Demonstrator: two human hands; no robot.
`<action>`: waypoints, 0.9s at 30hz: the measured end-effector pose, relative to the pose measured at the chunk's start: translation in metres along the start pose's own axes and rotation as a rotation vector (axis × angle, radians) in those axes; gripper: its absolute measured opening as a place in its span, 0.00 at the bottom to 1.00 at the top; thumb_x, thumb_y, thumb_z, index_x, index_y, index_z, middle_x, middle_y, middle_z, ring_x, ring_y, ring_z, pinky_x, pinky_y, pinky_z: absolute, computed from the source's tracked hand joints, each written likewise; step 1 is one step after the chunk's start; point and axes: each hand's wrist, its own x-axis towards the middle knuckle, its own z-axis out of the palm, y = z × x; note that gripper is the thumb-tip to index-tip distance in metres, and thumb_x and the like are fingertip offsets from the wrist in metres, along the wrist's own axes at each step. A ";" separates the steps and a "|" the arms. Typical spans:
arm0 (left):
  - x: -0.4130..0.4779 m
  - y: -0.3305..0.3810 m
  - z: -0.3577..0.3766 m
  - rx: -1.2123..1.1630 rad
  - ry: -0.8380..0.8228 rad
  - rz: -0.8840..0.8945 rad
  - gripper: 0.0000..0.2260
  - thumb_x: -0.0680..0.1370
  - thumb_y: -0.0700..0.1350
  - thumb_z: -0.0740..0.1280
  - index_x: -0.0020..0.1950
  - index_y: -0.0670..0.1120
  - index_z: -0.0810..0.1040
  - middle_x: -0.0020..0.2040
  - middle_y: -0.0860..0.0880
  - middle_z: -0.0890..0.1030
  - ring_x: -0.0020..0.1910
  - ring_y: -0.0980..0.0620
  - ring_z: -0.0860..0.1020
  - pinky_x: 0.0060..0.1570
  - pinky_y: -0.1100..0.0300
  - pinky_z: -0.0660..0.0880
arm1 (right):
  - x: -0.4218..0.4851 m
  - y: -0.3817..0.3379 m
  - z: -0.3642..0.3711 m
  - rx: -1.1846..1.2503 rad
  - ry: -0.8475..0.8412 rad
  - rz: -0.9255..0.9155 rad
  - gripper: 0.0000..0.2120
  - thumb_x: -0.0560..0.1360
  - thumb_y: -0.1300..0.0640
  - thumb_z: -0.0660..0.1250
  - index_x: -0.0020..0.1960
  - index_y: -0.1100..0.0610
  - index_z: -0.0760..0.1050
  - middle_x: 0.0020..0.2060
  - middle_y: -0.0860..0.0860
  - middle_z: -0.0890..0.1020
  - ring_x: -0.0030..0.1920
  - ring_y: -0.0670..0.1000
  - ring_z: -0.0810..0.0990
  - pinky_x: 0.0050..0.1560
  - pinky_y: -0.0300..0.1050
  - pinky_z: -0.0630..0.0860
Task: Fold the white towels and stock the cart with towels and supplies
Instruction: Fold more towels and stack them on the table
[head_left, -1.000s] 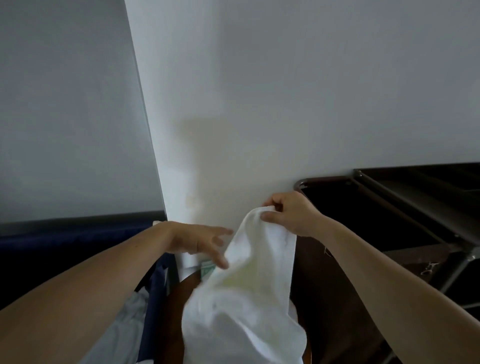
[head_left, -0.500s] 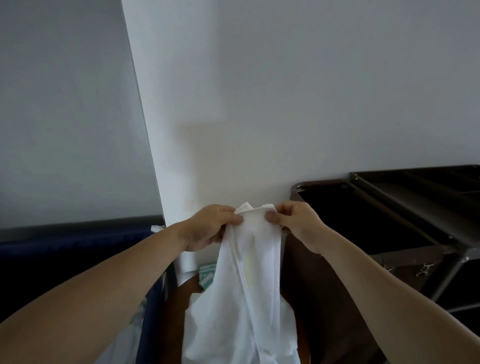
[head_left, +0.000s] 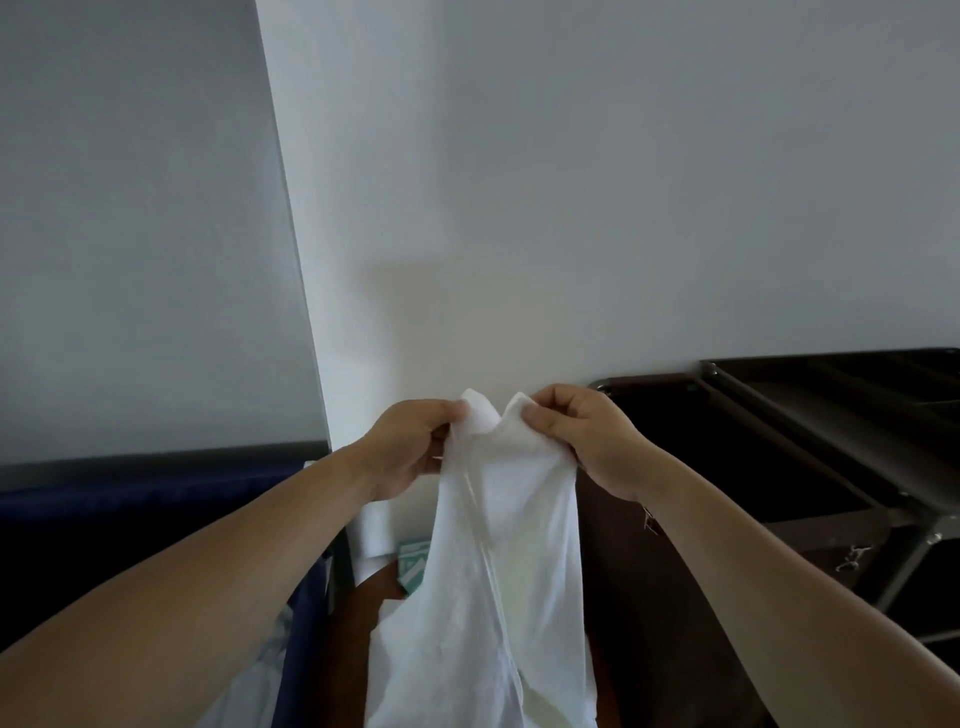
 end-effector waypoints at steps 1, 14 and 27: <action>0.001 0.002 0.000 0.034 0.032 0.044 0.12 0.81 0.45 0.64 0.53 0.38 0.82 0.45 0.40 0.82 0.42 0.47 0.81 0.45 0.53 0.80 | 0.001 -0.004 0.002 -0.025 -0.038 -0.012 0.05 0.78 0.55 0.70 0.44 0.54 0.81 0.37 0.48 0.83 0.39 0.47 0.80 0.41 0.42 0.77; -0.010 0.002 0.025 0.148 0.056 0.294 0.10 0.83 0.46 0.64 0.53 0.45 0.83 0.44 0.49 0.85 0.40 0.56 0.82 0.40 0.64 0.77 | 0.021 -0.009 0.016 -0.231 0.108 -0.065 0.11 0.72 0.48 0.76 0.45 0.55 0.80 0.34 0.49 0.81 0.37 0.49 0.80 0.44 0.46 0.79; -0.015 0.001 0.020 0.574 0.092 0.316 0.07 0.79 0.49 0.67 0.53 0.47 0.80 0.47 0.48 0.84 0.46 0.49 0.82 0.48 0.56 0.79 | 0.027 -0.002 0.015 -0.254 0.140 -0.082 0.05 0.73 0.53 0.76 0.46 0.54 0.83 0.38 0.49 0.85 0.40 0.48 0.84 0.47 0.47 0.83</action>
